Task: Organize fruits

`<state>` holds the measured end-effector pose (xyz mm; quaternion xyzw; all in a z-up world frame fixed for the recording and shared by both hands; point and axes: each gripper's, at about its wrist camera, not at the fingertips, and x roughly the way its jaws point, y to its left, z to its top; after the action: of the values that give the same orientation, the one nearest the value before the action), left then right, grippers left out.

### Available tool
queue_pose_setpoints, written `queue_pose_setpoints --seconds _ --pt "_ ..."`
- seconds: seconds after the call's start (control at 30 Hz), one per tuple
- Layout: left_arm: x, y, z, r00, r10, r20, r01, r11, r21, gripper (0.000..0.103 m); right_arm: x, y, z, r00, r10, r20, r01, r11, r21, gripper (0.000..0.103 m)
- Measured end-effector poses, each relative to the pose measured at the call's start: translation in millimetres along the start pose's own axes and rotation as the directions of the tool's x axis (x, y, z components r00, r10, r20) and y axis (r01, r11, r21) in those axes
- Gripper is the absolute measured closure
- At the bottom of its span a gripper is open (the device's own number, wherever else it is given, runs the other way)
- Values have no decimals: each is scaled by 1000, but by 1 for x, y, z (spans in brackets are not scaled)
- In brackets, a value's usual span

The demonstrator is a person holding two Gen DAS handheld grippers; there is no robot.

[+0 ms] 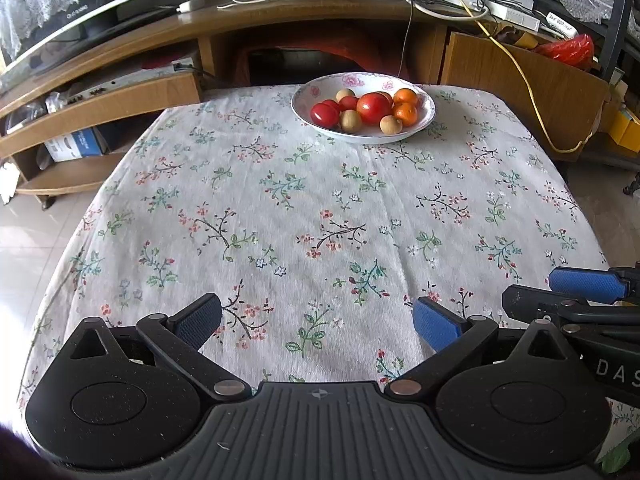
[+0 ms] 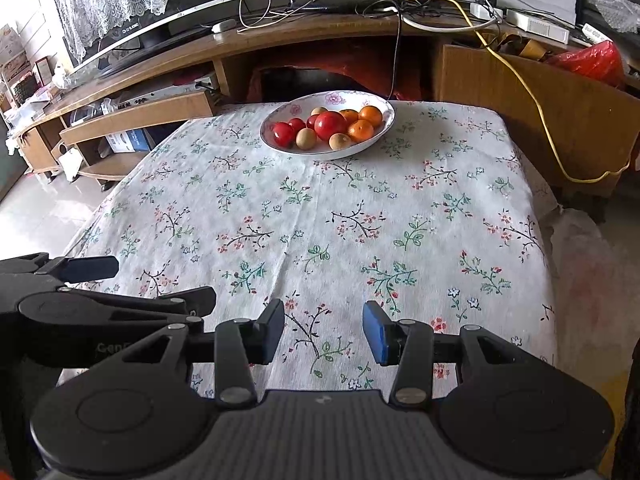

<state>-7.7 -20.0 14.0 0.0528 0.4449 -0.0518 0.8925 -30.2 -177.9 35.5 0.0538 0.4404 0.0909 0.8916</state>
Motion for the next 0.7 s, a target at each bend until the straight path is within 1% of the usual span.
queue_pose_setpoints --seconds 0.7 --pt "-3 -1 -4 1000 5 -1 -5 1000 3 0 -1 1 -5 1000 -1 -2 1 1000 0 61"
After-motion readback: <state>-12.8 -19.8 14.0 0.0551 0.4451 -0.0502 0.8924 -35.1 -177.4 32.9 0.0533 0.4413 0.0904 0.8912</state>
